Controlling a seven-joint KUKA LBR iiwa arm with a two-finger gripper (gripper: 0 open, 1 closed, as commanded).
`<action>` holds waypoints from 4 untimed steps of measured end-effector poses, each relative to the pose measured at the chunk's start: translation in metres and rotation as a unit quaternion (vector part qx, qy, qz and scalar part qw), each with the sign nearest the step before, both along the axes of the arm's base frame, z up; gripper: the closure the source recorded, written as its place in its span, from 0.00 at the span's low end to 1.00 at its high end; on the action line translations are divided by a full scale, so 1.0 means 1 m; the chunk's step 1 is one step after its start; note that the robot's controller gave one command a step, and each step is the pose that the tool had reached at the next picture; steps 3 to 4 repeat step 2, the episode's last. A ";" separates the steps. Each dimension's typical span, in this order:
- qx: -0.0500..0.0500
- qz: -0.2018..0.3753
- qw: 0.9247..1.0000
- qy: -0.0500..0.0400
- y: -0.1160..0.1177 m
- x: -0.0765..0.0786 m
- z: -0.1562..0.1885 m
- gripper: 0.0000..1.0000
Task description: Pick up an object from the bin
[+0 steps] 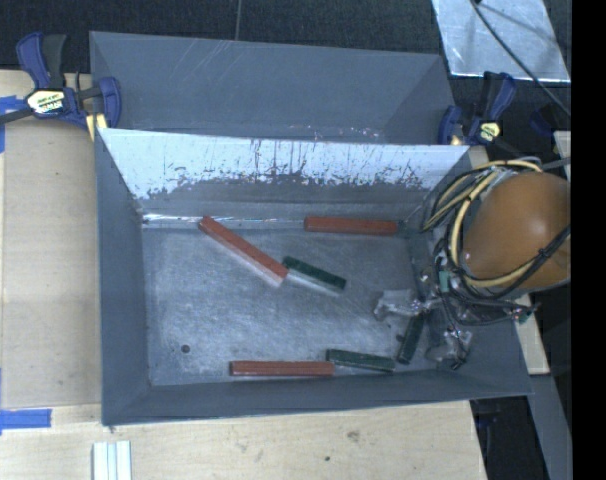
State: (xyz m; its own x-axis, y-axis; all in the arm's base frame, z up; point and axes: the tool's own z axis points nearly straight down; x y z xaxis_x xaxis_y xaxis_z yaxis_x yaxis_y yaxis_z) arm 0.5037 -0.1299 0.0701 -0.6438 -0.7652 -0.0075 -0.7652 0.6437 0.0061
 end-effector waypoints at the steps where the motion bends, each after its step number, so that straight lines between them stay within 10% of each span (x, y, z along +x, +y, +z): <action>1: -0.003 0.001 1.000 -0.001 -0.004 0.000 0.001 1.00; 2: -0.005 0.059 0.998 -0.003 -0.002 0.019 0.152 1.00; 4: -0.005 0.059 0.998 -0.003 -0.002 0.019 0.152 1.00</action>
Offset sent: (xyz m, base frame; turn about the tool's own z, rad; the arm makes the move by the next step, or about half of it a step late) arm 0.0000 0.0000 0.0000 0.0000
